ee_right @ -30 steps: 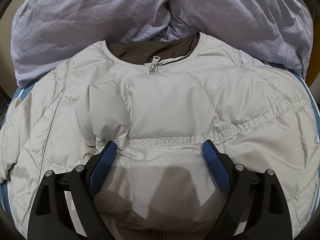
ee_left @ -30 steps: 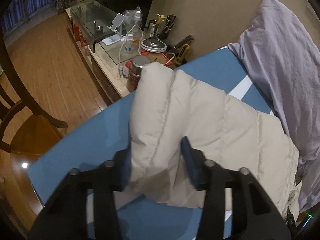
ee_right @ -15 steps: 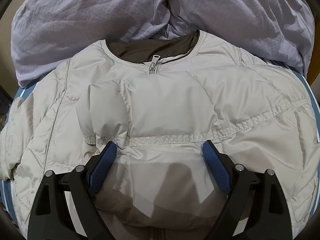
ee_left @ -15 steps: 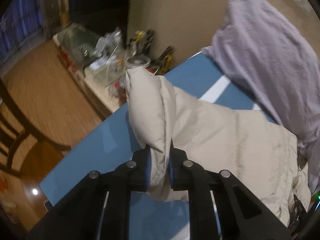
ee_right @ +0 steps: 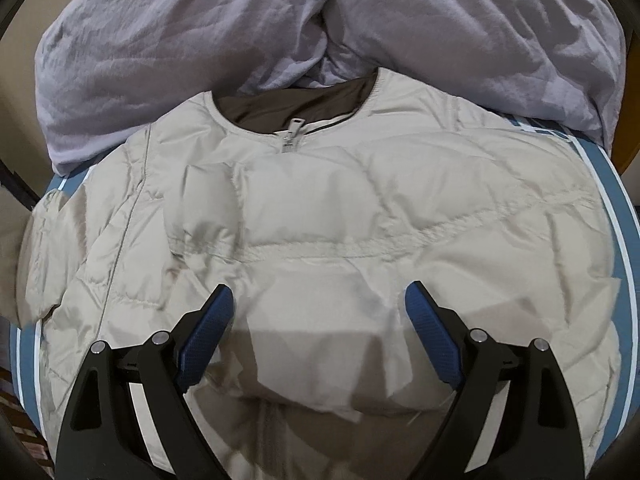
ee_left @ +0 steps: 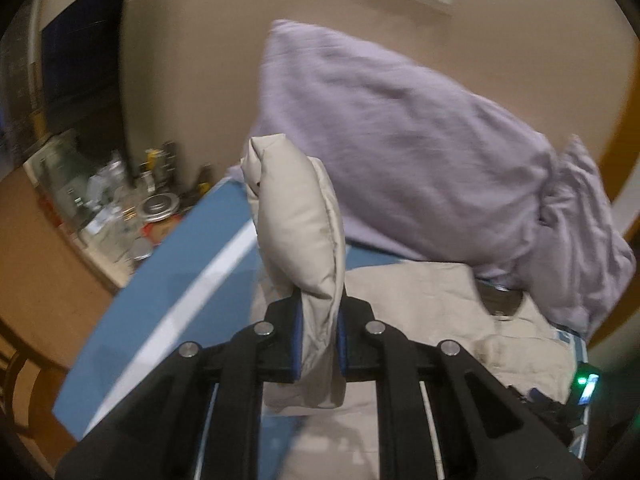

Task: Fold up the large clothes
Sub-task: 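Grasp the other sleeve with the left tool and lift it, then lay the sleeve across the jacket front and open the left tool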

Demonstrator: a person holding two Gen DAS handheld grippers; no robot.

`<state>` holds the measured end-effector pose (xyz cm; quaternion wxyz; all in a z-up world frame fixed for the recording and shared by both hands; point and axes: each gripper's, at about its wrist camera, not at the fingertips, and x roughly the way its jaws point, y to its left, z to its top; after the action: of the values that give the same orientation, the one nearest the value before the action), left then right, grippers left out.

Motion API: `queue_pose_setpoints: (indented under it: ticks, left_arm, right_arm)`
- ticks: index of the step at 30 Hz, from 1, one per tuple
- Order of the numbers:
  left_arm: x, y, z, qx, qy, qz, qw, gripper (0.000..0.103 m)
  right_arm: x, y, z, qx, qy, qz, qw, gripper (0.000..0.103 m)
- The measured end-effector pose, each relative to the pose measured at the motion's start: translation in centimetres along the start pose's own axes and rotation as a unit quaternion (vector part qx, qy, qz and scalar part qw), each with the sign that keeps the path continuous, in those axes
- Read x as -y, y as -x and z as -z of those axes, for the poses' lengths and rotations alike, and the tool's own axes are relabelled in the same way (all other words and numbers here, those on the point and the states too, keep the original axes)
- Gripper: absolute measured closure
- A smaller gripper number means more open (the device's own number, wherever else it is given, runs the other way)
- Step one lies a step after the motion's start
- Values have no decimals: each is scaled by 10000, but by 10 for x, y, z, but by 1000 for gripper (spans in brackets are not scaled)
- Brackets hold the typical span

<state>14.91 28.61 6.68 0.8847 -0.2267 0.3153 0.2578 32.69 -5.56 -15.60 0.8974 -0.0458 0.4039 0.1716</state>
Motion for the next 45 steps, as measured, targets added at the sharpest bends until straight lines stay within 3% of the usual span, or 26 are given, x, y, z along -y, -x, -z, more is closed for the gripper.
queue_pose_setpoints:
  ticks: [6, 14, 17, 22, 29, 33, 39, 45]
  left_arm:
    - [69, 4, 3, -6, -415, 569, 9975, 90]
    - [163, -8, 26, -328, -919, 1414, 9851, 90]
    - [197, -24, 45, -591, -1127, 1582, 9792, 90]
    - [239, -59, 81, -1100, -1534, 1496, 9706, 90]
    - [262, -95, 130, -1708, -1879, 1268, 9589, 88]
    - [263, -102, 144, -1847, -1911, 1171, 9569, 80]
    - [255, -87, 136, -1737, -1787, 1448, 9576, 51]
    - [240, -75, 121, -1493, -1858, 1323, 9621, 49]
  right_arm:
    - [23, 16, 1, 176, -18, 62, 9998, 13]
    - [57, 31, 3, 353, -61, 272, 9990, 13]
    - [68, 34, 5, 370, -55, 349, 9987, 13]
    - [82, 35, 7, 356, -49, 368, 9987, 13]
    - [91, 41, 8, 433, -9, 404, 9982, 13]
    - [92, 42, 6, 434, -26, 402, 9982, 13]
    - [89, 46, 3, 475, -30, 371, 9982, 14]
    - [82, 56, -2, 582, -56, 260, 9979, 14]
